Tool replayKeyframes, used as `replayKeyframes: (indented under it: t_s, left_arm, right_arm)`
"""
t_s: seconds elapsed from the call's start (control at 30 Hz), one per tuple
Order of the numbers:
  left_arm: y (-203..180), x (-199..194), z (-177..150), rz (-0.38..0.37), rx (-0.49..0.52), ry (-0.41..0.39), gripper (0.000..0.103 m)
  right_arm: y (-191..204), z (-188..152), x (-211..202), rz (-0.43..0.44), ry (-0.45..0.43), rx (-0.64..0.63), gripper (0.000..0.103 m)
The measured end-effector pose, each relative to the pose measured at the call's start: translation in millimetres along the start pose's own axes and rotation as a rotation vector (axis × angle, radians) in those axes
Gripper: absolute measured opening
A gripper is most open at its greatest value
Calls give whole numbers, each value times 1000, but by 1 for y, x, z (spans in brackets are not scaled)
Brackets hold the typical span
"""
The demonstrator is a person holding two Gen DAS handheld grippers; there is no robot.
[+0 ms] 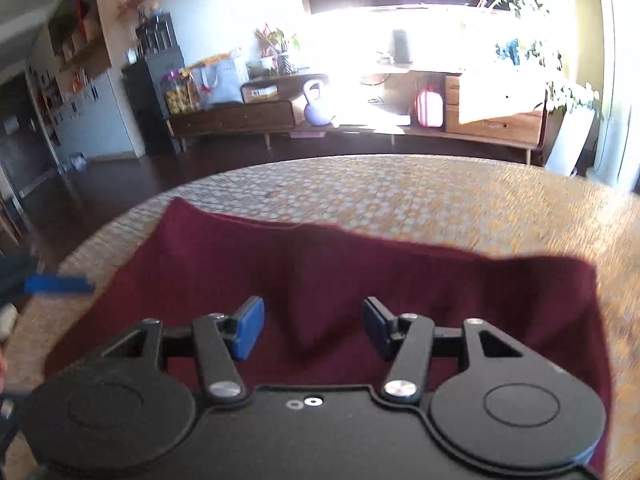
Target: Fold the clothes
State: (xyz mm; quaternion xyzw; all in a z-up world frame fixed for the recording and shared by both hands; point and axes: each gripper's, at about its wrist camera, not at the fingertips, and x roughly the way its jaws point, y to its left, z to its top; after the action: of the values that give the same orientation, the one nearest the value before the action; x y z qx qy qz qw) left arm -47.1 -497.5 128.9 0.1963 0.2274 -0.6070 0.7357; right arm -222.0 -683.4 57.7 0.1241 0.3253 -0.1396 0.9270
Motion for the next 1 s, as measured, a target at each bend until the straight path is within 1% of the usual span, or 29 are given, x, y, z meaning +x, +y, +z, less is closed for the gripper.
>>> replayKeyframes:
  t_s: [0.07, 0.13, 0.23, 0.3, 0.37, 0.4, 0.47, 0.53, 0.57, 0.6, 0.63, 0.67, 0.7, 0.73, 0.77, 0.8, 0.83, 0.9, 1.0]
  left_arm:
    - [18, 21, 9, 1, -25, 27, 99]
    - [32, 37, 19, -16, -32, 32, 99]
    - [47, 63, 33, -13, -34, 60, 99]
    - [55, 84, 33, 22, -15, 113, 99]
    - [67, 103, 28, 61, 5, 165, 99]
    - [74, 110, 25, 71, 10, 182, 99]
    - [89, 114, 18, 65, 5, 178, 99]
    - [99, 114, 14, 67, 9, 161, 99]
    - [101, 114, 14, 93, 22, 153, 99]
    - [103, 114, 13, 140, 31, 145, 100]
    - [108, 113, 12, 181, 13, 141, 100]
    - [113, 111, 11, 193, -26, 139, 100]
    - [115, 108, 12, 193, -56, 133, 100]
    - [117, 104, 13, 193, -87, 126, 100]
    - [115, 98, 15, 189, -103, 114, 99]
    - [106, 89, 19, 174, -90, 90, 99]
    - [96, 80, 22, 148, -79, 68, 99]
    - [71, 65, 23, 68, -44, 55, 99]
    - [35, 53, 12, -24, 26, 79, 99]
  right_arm:
    - [-2, 3, 12, -5, 37, -33, 103]
    - [-5, 6, 27, -15, 57, -48, 103]
    - [-11, 14, 45, 15, 78, -25, 103]
    - [-11, 16, 56, 4, 97, -45, 103]
    - [-20, 14, 60, -9, 105, -37, 103]
    - [-27, 13, 61, -14, 107, -28, 103]
    - [-47, 13, 58, -27, 98, 4, 103]
    - [-73, 11, 49, -61, 79, 37, 103]
    - [-86, 9, 44, -93, 71, 55, 103]
    - [-99, 7, 40, -161, 75, 73, 103]
    - [-113, 3, 35, -227, 79, 99, 103]
    - [-127, -2, 27, -239, 73, 146, 103]
    - [-137, -7, 19, -222, 64, 204, 103]
    - [-142, -10, 10, -208, 45, 231, 103]
    - [-136, -12, 0, -204, 15, 218, 103]
    - [-127, -12, -10, -201, -15, 195, 103]
    - [-114, -14, -18, -163, -29, 175, 103]
    - [-85, -20, -27, -32, -16, 124, 103]
    - [-33, -39, -29, 77, 56, -5, 103]
